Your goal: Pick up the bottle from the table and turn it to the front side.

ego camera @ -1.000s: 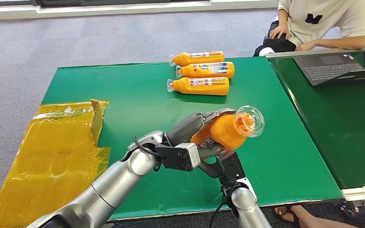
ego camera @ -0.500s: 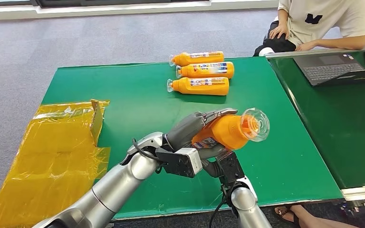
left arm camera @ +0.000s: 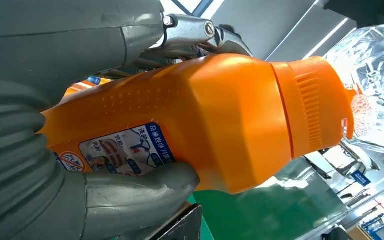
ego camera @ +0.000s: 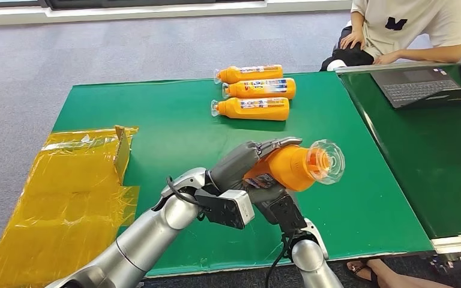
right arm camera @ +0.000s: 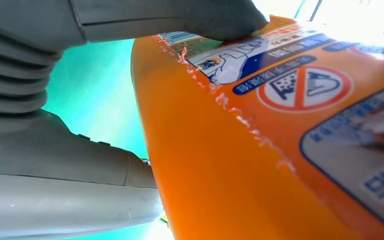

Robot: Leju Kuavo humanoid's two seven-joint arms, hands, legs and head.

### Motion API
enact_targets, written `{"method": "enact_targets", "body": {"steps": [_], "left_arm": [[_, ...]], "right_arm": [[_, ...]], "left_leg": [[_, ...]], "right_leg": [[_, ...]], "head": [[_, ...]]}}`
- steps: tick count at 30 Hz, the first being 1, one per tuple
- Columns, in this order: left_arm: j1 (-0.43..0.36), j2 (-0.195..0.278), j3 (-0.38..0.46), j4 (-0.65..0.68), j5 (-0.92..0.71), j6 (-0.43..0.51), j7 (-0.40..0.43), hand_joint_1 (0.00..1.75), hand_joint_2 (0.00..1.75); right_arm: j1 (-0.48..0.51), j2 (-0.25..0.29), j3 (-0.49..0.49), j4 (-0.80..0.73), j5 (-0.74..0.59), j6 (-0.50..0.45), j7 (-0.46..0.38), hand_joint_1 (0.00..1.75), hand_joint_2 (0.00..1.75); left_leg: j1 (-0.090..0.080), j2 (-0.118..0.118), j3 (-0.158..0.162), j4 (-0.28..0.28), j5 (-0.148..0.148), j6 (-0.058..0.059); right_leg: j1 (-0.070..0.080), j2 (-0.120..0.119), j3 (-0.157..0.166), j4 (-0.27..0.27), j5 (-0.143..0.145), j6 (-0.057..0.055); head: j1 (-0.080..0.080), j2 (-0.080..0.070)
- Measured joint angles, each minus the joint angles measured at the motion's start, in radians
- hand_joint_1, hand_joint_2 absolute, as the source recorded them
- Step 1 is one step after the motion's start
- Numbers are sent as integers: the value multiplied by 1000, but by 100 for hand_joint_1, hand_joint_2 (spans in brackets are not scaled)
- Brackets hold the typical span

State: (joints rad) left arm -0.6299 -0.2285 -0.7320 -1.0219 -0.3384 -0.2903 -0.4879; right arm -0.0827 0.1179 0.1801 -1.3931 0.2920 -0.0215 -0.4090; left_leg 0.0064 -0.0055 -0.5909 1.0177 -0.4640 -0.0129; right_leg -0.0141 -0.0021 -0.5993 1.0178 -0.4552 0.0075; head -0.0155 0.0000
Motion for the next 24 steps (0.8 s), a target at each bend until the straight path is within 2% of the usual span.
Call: {"method": "enact_targets", "body": {"steps": [24], "left_arm": [[16,0,20,-24,-26,18,20,175,175]], "right_arm": [[59,0,-3,-65,-4,14,34,0,0]], "left_leg": [[0,0,0,0,0,0]], "right_leg": [[0,0,0,0,0,0]], "head": [[0,0]]}}
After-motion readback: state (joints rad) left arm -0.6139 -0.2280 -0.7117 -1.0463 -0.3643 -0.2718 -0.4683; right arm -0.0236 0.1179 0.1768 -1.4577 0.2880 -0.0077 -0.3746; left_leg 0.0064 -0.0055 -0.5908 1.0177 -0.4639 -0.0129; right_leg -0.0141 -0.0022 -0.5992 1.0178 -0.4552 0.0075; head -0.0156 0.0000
